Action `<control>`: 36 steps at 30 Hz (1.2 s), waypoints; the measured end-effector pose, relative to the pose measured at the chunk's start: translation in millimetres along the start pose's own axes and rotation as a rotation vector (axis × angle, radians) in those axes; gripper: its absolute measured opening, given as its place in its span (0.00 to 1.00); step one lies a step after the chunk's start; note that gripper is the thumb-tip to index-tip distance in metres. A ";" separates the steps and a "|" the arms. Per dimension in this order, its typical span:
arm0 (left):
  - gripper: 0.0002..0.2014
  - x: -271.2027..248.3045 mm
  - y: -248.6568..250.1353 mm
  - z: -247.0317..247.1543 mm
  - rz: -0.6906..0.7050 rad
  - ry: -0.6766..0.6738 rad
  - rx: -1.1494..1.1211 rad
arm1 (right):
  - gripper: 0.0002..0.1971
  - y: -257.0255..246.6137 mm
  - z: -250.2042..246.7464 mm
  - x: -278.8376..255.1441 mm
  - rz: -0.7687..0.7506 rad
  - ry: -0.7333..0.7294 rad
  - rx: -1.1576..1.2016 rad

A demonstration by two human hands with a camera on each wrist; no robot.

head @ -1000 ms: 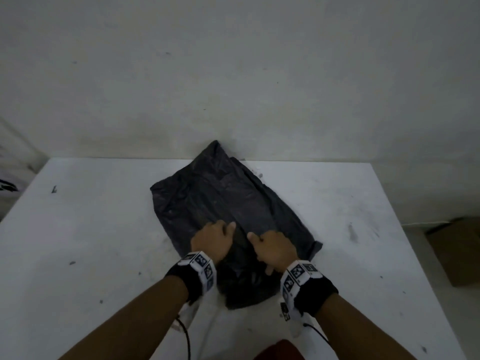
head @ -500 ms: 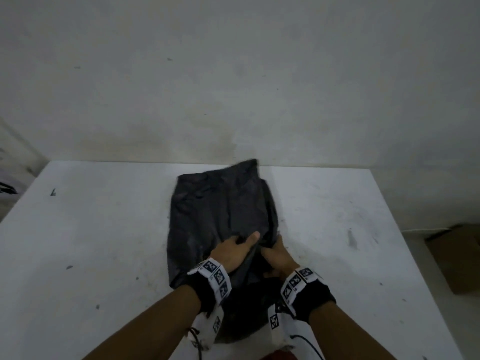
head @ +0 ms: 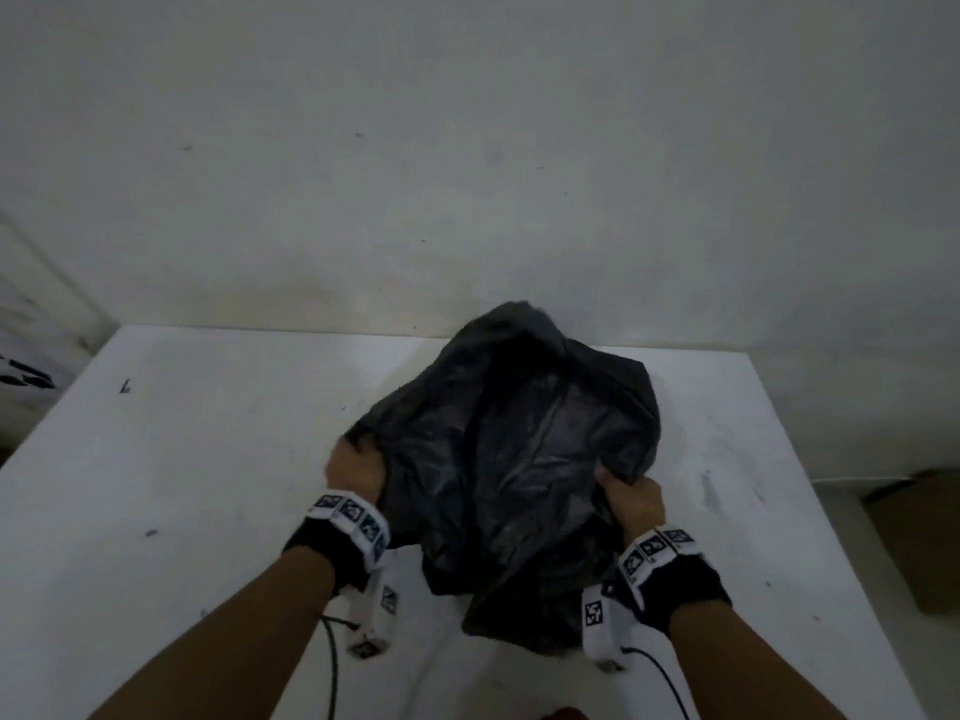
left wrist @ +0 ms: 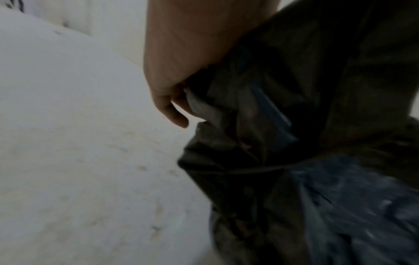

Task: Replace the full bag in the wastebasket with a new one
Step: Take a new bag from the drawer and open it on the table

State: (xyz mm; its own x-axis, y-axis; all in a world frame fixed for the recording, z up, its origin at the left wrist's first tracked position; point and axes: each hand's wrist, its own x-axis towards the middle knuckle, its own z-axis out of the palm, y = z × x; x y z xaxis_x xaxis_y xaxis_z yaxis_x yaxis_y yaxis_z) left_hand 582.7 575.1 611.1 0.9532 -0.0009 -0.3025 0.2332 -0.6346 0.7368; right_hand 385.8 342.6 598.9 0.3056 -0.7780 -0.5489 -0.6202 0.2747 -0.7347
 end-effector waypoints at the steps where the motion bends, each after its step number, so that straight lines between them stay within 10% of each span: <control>1: 0.15 5.5 -9.1 -7.6 -0.030 0.048 0.005 | 0.25 5.0 -4.2 1.4 0.012 -0.015 -0.111; 11: 0.26 -23.8 -0.9 -16.9 0.459 -0.110 -0.066 | 0.29 2.9 6.7 -12.2 -0.281 0.213 -0.609; 21: 0.13 -47.0 31.9 8.2 0.420 -0.222 -0.128 | 0.26 -41.3 -12.2 -22.3 -0.676 0.483 -0.634; 26: 0.21 -61.1 50.9 25.0 0.232 -0.562 -0.426 | 0.21 -58.4 18.3 -67.8 -1.028 0.060 -0.487; 30: 0.24 -64.2 53.6 27.2 0.147 -0.765 -0.580 | 0.19 -56.5 54.9 -92.0 -0.916 -0.567 -0.353; 36: 0.24 -20.4 18.0 -0.4 -0.008 -0.368 -0.342 | 0.19 -48.3 48.3 -67.1 -0.802 -0.231 -0.171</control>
State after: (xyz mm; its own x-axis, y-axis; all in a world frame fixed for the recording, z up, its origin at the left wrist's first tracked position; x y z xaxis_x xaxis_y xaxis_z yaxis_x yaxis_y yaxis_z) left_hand 567.6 564.0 630.8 0.8345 -0.3087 -0.4565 0.3484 -0.3461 0.8711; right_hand 430.1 408.8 652.0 0.8272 -0.5611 0.0310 -0.2480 -0.4140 -0.8758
